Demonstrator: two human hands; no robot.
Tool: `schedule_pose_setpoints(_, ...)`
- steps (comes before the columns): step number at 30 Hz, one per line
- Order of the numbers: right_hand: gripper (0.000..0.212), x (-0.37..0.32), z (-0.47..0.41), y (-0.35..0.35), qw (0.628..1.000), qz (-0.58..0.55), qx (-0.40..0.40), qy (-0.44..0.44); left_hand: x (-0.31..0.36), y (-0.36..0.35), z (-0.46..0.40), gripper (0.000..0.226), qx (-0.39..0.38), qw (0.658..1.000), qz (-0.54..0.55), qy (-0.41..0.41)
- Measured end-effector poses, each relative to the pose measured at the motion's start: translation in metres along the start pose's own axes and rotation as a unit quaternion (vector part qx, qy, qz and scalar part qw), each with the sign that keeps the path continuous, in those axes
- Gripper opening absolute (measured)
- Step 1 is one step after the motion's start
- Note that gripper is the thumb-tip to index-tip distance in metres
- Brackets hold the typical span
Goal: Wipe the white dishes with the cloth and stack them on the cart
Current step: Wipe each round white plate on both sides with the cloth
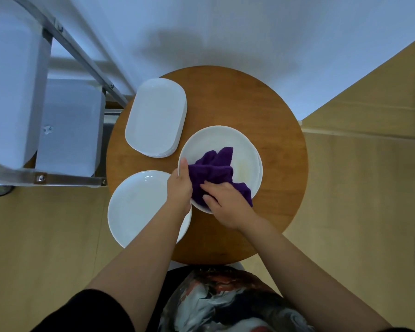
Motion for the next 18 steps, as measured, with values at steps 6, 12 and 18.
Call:
schedule_pose_setpoints(6, 0.050, -0.015, 0.021, -0.010, 0.927, 0.309, -0.073, 0.199, -0.012, 0.002, 0.018, 0.058, -0.050, 0.990, 0.085, 0.100)
schedule_pose_setpoints(12, 0.054, -0.061, 0.042, 0.011, 0.848, 0.408, -0.070, 0.332, 0.009, 0.000, 0.047, 0.079, -0.181, 0.968, 0.100, 0.144)
schedule_pose_setpoints(18, 0.045, -0.120, 0.048, 0.047, 0.825, 0.409, -0.031, 0.390, 0.048, 0.024, 0.071, 0.069, -0.212, 0.969, 0.087, 0.090)
Point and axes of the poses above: each hand's wrist, its own z-axis away from the middle knuckle, its own y-axis out of the back of the hand, x = y × z, the point moved 9 cm from there along -z, towards the middle knuckle, and after that the axes turned 5 degrees about -z, right-handed, at the moved point
